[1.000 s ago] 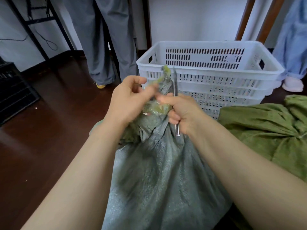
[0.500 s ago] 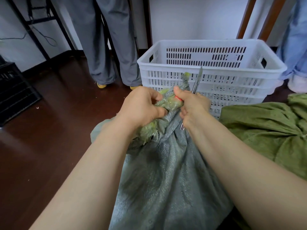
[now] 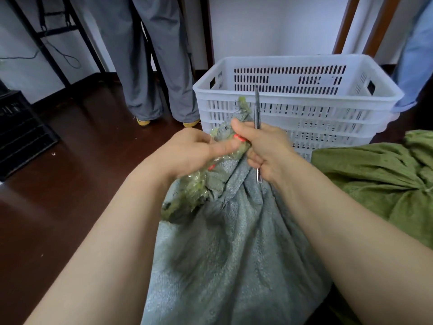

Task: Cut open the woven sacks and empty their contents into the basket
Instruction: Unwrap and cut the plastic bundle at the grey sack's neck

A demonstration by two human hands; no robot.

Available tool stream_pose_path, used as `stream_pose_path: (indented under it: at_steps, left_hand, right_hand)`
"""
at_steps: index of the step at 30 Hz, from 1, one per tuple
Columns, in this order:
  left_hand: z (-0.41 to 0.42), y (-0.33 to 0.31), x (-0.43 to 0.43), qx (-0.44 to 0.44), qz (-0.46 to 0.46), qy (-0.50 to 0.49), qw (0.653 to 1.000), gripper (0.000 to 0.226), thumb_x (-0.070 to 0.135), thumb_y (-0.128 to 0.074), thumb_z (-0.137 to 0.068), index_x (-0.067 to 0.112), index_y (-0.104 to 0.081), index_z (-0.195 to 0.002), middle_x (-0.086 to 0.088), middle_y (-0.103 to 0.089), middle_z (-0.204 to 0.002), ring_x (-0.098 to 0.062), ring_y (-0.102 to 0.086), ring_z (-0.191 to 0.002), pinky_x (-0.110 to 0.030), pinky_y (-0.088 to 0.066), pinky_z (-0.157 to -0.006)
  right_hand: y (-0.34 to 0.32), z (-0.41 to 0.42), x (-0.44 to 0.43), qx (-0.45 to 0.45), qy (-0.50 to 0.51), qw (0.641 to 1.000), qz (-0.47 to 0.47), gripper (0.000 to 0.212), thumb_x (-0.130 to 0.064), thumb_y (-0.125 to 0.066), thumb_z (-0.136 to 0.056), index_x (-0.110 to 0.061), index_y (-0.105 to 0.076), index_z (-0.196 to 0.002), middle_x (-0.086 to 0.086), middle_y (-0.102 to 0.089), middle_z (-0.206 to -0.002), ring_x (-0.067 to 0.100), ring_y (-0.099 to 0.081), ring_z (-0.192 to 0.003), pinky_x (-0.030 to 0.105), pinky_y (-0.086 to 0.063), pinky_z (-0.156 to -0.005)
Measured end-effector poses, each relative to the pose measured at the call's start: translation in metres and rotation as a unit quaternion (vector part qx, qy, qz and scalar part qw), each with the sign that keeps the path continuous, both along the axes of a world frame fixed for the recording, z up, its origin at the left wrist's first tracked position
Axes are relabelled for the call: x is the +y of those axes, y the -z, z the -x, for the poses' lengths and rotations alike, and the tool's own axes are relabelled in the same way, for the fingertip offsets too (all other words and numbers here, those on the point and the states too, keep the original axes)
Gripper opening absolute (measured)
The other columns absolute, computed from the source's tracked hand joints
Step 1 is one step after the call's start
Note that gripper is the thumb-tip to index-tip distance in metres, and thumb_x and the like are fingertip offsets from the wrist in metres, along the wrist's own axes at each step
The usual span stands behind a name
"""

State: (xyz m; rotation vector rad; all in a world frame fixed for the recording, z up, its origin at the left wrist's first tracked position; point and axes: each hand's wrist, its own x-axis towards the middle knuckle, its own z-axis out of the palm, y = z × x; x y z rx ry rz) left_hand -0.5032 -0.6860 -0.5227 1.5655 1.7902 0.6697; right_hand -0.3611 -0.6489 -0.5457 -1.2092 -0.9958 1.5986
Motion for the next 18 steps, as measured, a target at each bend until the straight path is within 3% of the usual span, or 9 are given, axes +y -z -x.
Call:
stream_pose_path:
  at_steps: [4,7,10,12,15,16,18]
  left_hand:
    - [-0.004,0.015,-0.006,-0.012,-0.054,0.008,0.998,0.018,0.019,-0.077,-0.079,0.015,-0.059,-0.079,-0.003,-0.056,-0.07,-0.012,-0.047,-0.059,-0.024,-0.042,-0.063]
    - [-0.003,0.022,-0.004,-0.021,-0.06,-0.032,0.997,0.021,0.003,-0.071,-0.08,0.018,-0.058,-0.08,-0.006,-0.059,-0.078,-0.015,-0.052,-0.065,-0.025,-0.046,-0.065]
    - [-0.004,0.02,-0.007,-0.122,-0.07,-0.041,0.989,0.02,-0.004,-0.068,-0.08,0.015,-0.064,-0.08,-0.005,-0.064,-0.076,-0.01,-0.058,-0.06,-0.022,-0.051,-0.065]
    - [-0.007,0.013,-0.007,-0.131,-0.06,-0.04,0.989,0.009,0.012,-0.072,-0.074,0.016,-0.068,-0.081,-0.004,-0.065,-0.076,-0.014,-0.06,-0.069,-0.025,-0.051,-0.075]
    - [-0.01,0.002,-0.005,0.035,-0.069,-0.063,0.995,0.034,0.058,-0.066,-0.061,0.027,-0.072,-0.075,0.0,-0.069,-0.082,-0.025,-0.061,-0.095,-0.04,-0.039,-0.101]
    - [-0.01,-0.002,-0.005,0.087,-0.087,-0.064,0.99,0.036,0.061,-0.066,-0.068,0.026,-0.072,-0.076,0.001,-0.069,-0.079,-0.024,-0.061,-0.092,-0.04,-0.039,-0.1]
    - [-0.009,-0.006,-0.002,0.099,-0.116,-0.044,0.987,0.031,0.047,-0.071,-0.08,0.016,-0.071,-0.078,-0.001,-0.067,-0.072,-0.021,-0.061,-0.077,-0.043,-0.051,-0.088]
  right_hand:
    - [-0.005,-0.01,0.001,-0.051,-0.077,0.996,-0.011,0.026,-0.026,-0.074,-0.08,-0.004,-0.06,-0.084,0.0,-0.057,-0.058,0.005,-0.024,-0.032,0.017,-0.02,-0.031]
    - [-0.015,-0.022,0.004,-0.158,-0.095,0.983,-0.02,0.041,-0.034,-0.076,-0.074,0.002,-0.063,-0.089,0.009,-0.071,-0.082,0.006,-0.024,-0.036,0.016,-0.022,-0.033]
    - [-0.019,-0.022,0.004,-0.171,-0.105,0.978,-0.054,0.037,-0.022,-0.081,-0.071,0.002,-0.06,-0.089,0.013,-0.067,-0.074,0.005,-0.022,-0.034,0.015,-0.018,-0.037]
    - [-0.013,-0.019,0.004,-0.142,-0.081,0.984,-0.065,0.04,-0.015,-0.08,-0.074,0.006,-0.061,-0.102,0.01,-0.059,-0.063,0.005,-0.023,-0.032,0.014,-0.016,-0.036]
    - [-0.007,-0.017,0.002,-0.124,-0.051,0.989,-0.061,0.038,-0.016,-0.077,-0.077,0.002,-0.062,-0.107,0.006,-0.053,-0.061,0.006,-0.025,-0.034,0.016,-0.018,-0.034]
    - [-0.008,-0.017,0.002,-0.121,-0.056,0.989,-0.062,0.034,-0.017,-0.077,-0.076,0.0,-0.064,-0.103,0.006,-0.054,-0.062,0.006,-0.026,-0.036,0.016,-0.019,-0.034]
    - [-0.012,-0.017,0.001,-0.122,-0.084,0.987,-0.064,0.028,-0.02,-0.077,-0.076,-0.002,-0.065,-0.095,0.007,-0.06,-0.063,0.006,-0.027,-0.036,0.014,-0.019,-0.034]
